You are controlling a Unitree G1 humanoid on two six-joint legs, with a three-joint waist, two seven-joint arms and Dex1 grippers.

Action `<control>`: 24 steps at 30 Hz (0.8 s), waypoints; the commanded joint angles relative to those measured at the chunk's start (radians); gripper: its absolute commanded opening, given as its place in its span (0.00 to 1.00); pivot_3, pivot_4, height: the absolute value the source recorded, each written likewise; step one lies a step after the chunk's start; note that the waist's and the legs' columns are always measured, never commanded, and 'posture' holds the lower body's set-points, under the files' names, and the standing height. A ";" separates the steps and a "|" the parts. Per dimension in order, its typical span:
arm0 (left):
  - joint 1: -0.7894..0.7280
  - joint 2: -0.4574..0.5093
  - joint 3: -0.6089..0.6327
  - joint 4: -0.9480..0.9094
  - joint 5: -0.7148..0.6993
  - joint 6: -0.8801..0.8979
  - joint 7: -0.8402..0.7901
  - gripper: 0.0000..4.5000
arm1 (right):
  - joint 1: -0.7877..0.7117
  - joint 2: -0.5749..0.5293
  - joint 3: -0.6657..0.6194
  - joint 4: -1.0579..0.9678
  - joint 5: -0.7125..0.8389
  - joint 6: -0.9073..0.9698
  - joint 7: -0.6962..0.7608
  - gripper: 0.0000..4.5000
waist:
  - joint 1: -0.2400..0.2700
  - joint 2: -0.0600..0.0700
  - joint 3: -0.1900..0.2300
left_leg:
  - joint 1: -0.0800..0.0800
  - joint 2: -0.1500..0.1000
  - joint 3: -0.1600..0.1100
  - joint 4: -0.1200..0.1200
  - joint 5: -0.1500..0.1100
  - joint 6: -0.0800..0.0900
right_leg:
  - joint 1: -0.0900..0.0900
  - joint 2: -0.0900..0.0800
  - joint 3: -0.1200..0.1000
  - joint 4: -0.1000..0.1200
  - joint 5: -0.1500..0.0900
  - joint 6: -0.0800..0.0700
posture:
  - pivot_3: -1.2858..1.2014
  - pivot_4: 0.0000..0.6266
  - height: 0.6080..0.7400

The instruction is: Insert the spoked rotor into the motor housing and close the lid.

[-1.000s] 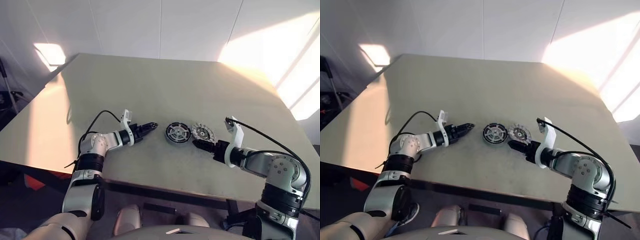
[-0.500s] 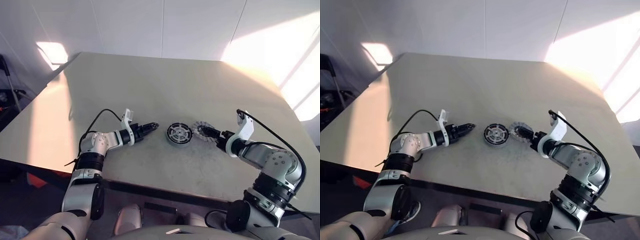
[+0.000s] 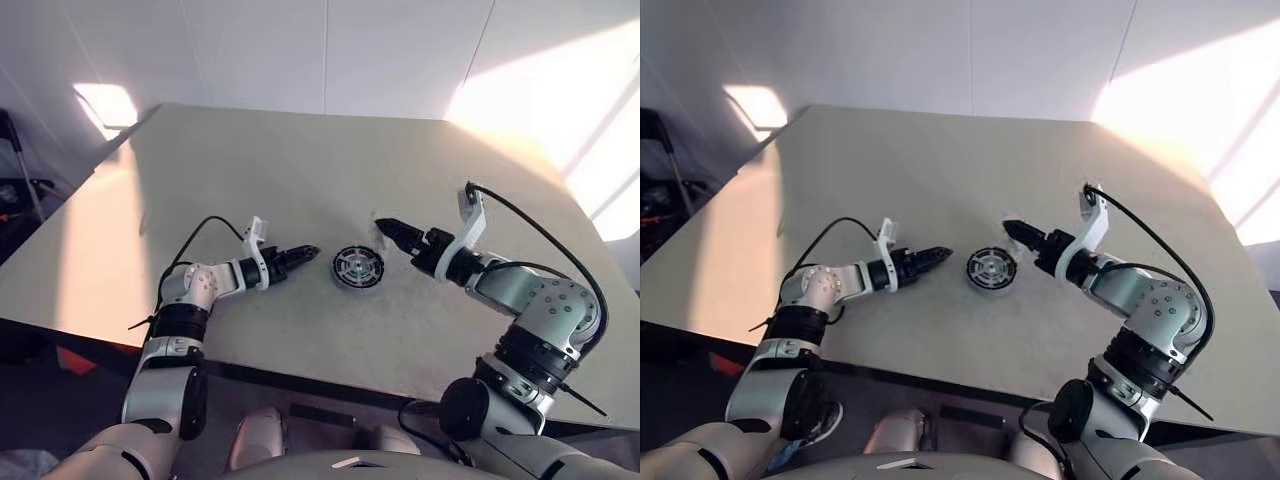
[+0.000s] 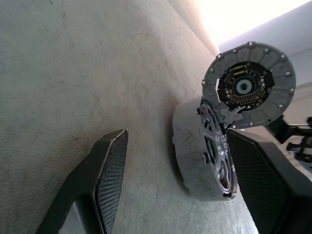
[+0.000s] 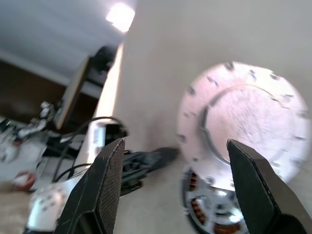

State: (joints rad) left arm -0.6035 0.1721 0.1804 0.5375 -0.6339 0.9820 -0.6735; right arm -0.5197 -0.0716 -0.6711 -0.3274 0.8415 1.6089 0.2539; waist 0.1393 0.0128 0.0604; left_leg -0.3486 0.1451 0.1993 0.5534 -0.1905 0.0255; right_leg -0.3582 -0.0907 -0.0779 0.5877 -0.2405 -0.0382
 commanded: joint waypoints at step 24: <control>0.025 0.022 0.002 -0.063 -0.011 -0.026 -0.037 0.77 | 0.084 -0.386 0.845 0.322 -0.627 -1.060 0.283 0.83 | -0.013 -0.001 0.000 | -0.020 0.002 -0.001 0.019 -0.007 0.012 | -0.012 0.000 -0.001 0.007 0.005 -0.008 | 0.52 0.00 1.00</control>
State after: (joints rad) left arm -0.5848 0.1808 0.1680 0.5015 -0.6391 0.9581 -0.7040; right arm -0.4099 -0.4564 0.2025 -0.0057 0.2215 0.5782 0.5284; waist 0.1260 0.0114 0.0604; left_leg -0.3692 0.1476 0.1982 0.5750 -0.1984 0.0393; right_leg -0.3697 -0.0905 -0.0790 0.5951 -0.2356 -0.0467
